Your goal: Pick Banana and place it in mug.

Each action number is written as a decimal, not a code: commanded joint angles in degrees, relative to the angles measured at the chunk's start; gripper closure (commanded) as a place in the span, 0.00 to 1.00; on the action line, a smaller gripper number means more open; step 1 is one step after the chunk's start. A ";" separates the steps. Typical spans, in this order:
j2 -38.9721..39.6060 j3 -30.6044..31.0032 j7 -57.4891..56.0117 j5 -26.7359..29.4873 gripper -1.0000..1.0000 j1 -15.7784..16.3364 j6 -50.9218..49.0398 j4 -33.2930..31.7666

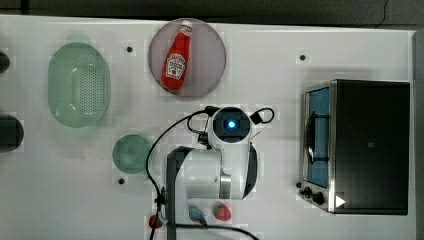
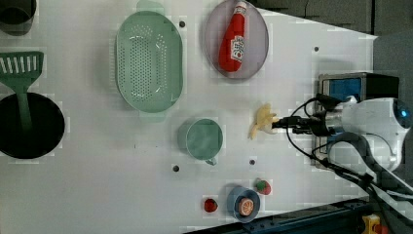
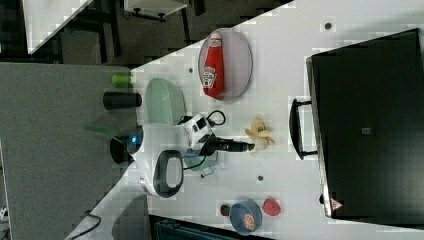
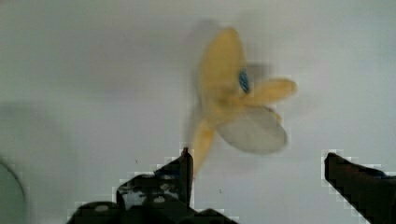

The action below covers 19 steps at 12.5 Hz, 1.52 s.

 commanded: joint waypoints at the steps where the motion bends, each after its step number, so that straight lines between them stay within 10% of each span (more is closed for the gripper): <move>1: 2.83 -0.92 -7.34 0.03 0.00 -0.56 3.96 -0.34; 10: 12.21 -0.55 -7.32 0.04 0.04 -0.41 19.37 -1.41; 15: 11.15 -0.45 -7.32 0.09 0.62 -0.43 19.86 -2.02; 19: 5.96 -1.01 -7.32 0.13 0.69 -0.82 18.39 -2.97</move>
